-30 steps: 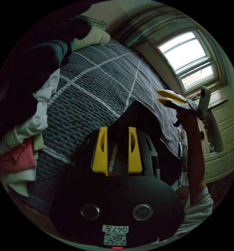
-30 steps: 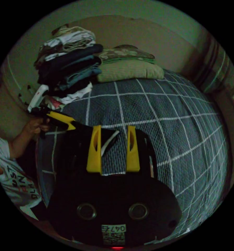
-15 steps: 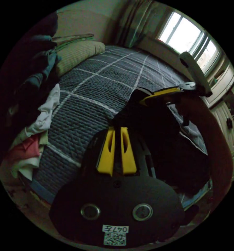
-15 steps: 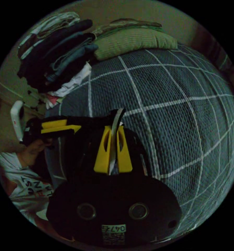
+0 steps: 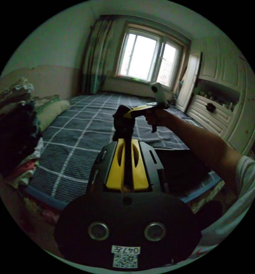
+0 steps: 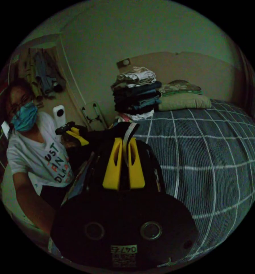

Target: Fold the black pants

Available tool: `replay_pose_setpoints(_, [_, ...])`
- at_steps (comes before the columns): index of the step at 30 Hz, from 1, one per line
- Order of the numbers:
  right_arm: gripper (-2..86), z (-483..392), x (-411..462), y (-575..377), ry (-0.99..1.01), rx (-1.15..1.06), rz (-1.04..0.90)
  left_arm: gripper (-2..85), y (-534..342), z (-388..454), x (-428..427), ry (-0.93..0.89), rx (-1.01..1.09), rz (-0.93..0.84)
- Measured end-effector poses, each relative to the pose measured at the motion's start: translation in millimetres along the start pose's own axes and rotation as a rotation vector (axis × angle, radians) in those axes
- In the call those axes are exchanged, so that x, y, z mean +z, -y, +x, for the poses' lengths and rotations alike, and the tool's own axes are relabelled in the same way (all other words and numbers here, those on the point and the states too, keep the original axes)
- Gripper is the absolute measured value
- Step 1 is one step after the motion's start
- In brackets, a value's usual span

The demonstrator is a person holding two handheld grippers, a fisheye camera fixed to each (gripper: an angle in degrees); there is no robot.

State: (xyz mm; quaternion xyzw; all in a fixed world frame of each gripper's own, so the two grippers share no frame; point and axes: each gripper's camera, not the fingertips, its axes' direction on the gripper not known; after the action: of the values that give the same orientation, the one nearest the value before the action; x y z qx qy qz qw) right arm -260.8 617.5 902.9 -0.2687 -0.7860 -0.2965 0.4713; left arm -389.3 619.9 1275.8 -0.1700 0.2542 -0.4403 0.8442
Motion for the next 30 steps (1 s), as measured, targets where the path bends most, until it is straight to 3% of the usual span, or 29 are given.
replay_pose_setpoints(10, [1.5, -98, -125, -174, -0.07, 0.278, -0.153, 3.6, -79, 272, 131, -0.061, 0.143, -0.215])
replay_pose_setpoints(15, [3.9, -148, -171, -236, -0.159, 0.458, -0.22, 12.5, -107, 371, 173, -0.07, 0.263, -0.339])
replay_pose_setpoints(21, [1.6, -239, -214, -249, -0.479, 0.515, -0.159, 14.7, -136, 477, 162, -0.247, 0.454, -0.326])
replay_pose_setpoints(25, [1.0, -300, -172, -221, -0.598, 0.342, -0.248, 13.6, -137, 475, 159, -0.275, 0.338, -0.24])
replay_pose_setpoints(28, [1.2, -321, -141, -222, -0.692, 0.335, -0.378, 12.1, -124, 454, 178, -0.133, 0.261, -0.17])
replay_pose_setpoints(30, [1.2, -329, -137, -235, -0.758, 0.409, -0.436, 11.9, -115, 444, 216, -0.015, 0.241, -0.267])
